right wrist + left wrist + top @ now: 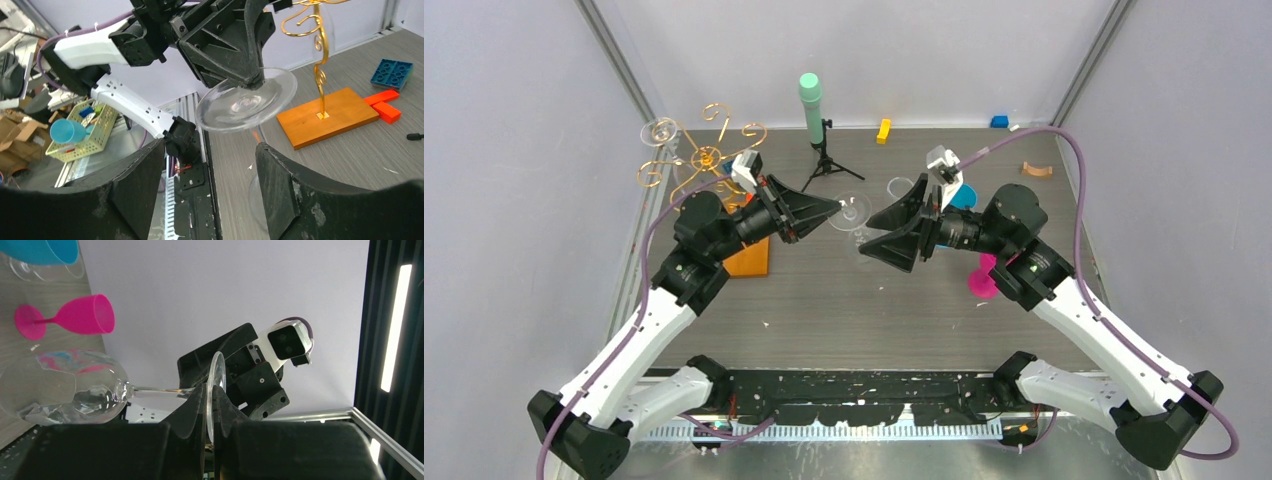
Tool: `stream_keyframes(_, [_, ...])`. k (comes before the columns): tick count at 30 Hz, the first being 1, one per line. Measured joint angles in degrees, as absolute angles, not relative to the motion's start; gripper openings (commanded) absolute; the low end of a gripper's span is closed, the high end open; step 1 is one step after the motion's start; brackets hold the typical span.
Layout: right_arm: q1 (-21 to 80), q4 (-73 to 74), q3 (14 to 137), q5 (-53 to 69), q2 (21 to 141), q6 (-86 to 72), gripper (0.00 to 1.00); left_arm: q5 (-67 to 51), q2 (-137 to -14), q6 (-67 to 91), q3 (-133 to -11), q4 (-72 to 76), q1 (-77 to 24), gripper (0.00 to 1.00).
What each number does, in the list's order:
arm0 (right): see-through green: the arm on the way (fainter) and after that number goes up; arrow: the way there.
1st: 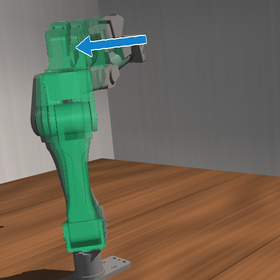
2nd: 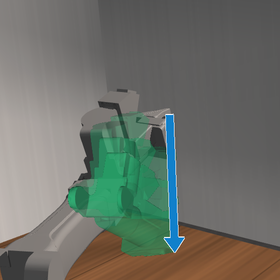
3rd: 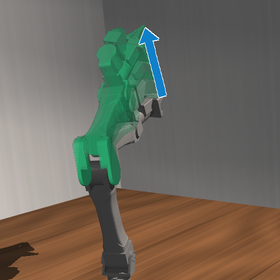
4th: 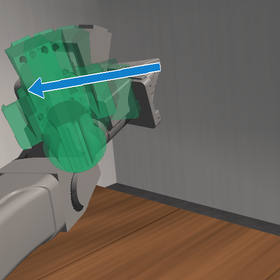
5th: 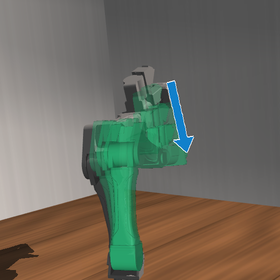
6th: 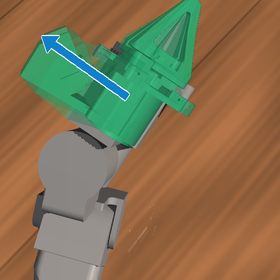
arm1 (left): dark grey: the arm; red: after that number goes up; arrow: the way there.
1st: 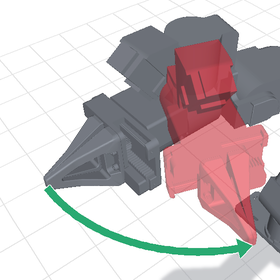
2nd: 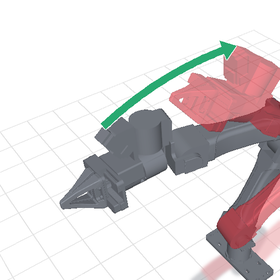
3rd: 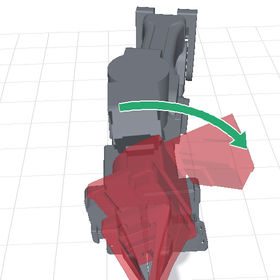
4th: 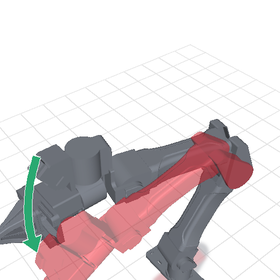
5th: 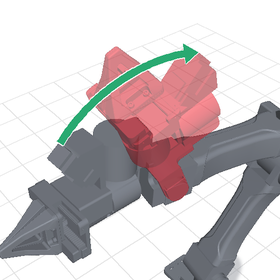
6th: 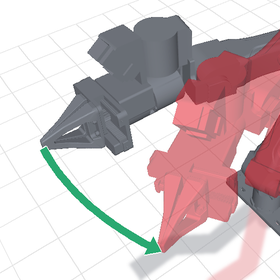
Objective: Take the wine glass off the wine glass rack
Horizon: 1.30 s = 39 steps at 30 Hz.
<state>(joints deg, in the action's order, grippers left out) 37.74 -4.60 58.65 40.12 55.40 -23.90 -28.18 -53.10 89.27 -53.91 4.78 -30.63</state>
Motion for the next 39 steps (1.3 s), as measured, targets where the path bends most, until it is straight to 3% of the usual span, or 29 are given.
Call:
stream_keyframes(8, [39.6, -2.0, 60.7, 42.7, 56.8, -13.3, 0.65, -24.5, -52.9, 91.2, -53.8, 6.7, -38.3, 0.0])
stream_keyframes(14, [39.8, -0.8, 61.3, 43.4, 57.5, -10.3, 0.45, -22.4, -52.8, 91.4, -53.3, 7.0, -39.3, 0.0])
stream_keyframes(26, [39.7, -1.2, 60.8, 42.9, 57.6, -9.3, 0.18, -20.7, -51.1, 92.6, -52.6, 7.1, -40.1, 0.0])
stream_keyframes(27, [39.7, -1.4, 60.8, 42.9, 57.6, -9.3, 0.09, -20.5, -51.1, 92.8, -52.5, 7.1, -40.1, 0.0])
stream_keyframes(29, [39.8, -2.2, 60.5, 42.7, 57.7, -9.1, 0.02, -20.2, -51.0, 93.6, -52.4, 7.2, -40.1, 0.0])
stream_keyframes(31, [39.8, -3.9, 59.9, 42.1, 57.6, -9.2, 0.01, -19.7, -51.0, 94.4, -52.2, 7.3, -40.1, 0.01])
stream_keyframes(33, [39.8, -6.2, 58.7, 41.1, 57.6, -9.8, 0.0, -19.1, -50.9, 94.7, -52.2, 7.3, -40.1, 0.19])
stream_keyframes(34, [39.8, -7.5, 58.1, 40.6, 57.6, -10.2, 0.0, -18.8, -50.9, 94.7, -52.2, 7.4, -40.1, 0.38])
stream_keyframes(35, [39.8, -8.7, 57.5, 39.9, 57.6, -11.1, 0.0, -18.4, -50.9, 94.5, -52.1, 7.5, -40.1, 0.49])
stream_keyframes(39, [40.0, -12.2, 55.2, 35.4, 57.6, -15.1, 0.0, -18.0, -50.4, 92.9, -52.1, 8.4, -40.3, 0.69])
